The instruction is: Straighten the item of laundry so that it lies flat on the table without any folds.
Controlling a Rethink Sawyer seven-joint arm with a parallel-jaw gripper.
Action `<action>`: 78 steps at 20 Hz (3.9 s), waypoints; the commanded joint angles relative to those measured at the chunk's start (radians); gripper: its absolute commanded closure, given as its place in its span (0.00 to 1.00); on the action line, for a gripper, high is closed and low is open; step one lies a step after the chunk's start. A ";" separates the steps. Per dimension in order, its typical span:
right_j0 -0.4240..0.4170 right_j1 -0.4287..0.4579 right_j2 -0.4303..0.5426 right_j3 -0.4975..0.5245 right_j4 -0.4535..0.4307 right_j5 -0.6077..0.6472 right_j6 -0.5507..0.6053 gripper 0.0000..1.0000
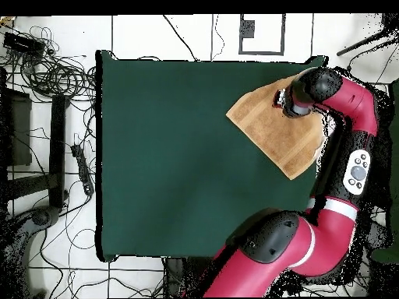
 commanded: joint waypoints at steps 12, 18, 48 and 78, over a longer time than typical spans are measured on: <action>0.024 0.019 0.205 -0.115 -0.185 0.297 -0.277 0.00; 0.014 0.018 0.404 -0.152 -0.372 0.331 -0.258 0.00; -0.071 0.077 1.449 -0.213 -1.418 0.292 -0.170 0.00; -0.099 0.079 1.685 -0.210 -1.645 0.386 -0.185 0.00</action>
